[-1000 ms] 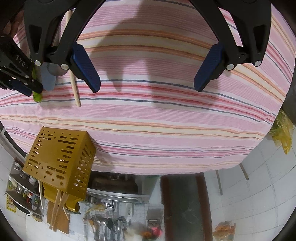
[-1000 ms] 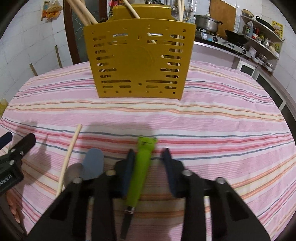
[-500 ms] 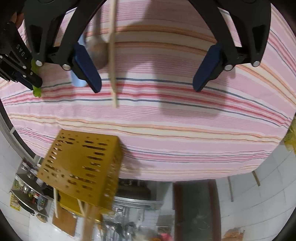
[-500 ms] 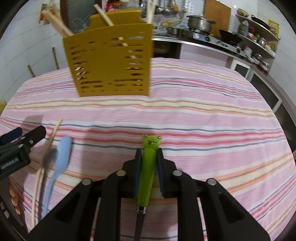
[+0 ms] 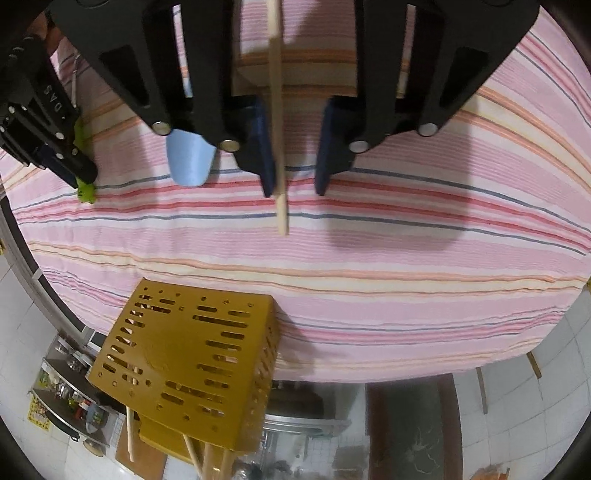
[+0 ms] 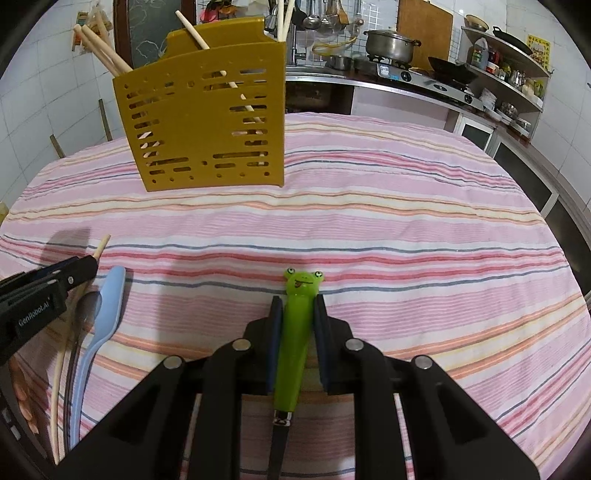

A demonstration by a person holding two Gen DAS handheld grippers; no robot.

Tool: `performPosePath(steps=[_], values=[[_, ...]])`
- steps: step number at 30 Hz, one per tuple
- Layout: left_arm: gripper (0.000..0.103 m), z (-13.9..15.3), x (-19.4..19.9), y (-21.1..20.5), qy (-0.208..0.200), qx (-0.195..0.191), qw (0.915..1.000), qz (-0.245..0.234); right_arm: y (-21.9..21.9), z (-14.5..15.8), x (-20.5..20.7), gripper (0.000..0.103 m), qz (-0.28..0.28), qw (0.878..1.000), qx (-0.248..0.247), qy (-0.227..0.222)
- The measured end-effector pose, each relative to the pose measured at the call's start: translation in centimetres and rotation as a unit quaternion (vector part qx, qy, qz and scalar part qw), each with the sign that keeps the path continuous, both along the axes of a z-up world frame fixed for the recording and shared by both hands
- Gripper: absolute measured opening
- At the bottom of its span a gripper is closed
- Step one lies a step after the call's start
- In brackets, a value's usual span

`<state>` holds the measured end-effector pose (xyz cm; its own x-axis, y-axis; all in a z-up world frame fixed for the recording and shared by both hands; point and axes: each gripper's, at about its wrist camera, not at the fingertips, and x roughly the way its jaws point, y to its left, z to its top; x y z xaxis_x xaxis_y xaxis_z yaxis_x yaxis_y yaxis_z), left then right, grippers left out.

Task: Organize utensils
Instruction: 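Grasp the last wooden chopstick with the left tool, then lift the chopstick with the left tool while the right tool lifts the frog fork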

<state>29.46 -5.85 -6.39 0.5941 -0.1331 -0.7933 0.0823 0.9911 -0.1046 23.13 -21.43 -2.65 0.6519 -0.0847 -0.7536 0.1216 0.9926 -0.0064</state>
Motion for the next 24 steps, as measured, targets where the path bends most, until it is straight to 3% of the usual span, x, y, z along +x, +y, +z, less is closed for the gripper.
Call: performPosePath(steps=[5,17,24], values=[[0.007,-0.1,0.1,-1.7,-0.002,0.034,0.9993,-0.013,-0.3,0.1,0.1,0.018,0.003,1.000,0.011,0.007],[0.005,-0.2,1.2,-1.1,0.001,0.018,0.9998,-0.008,-1.1,0.1,1.3,0.017,0.002,0.999,0.035,0.034],[0.004,0.9,0.0,0.2,-0.025,-0.002,0.9997,0.004,-0.9,1.5,-0.4,0.017,-0.006,0.999,0.040,-0.008]])
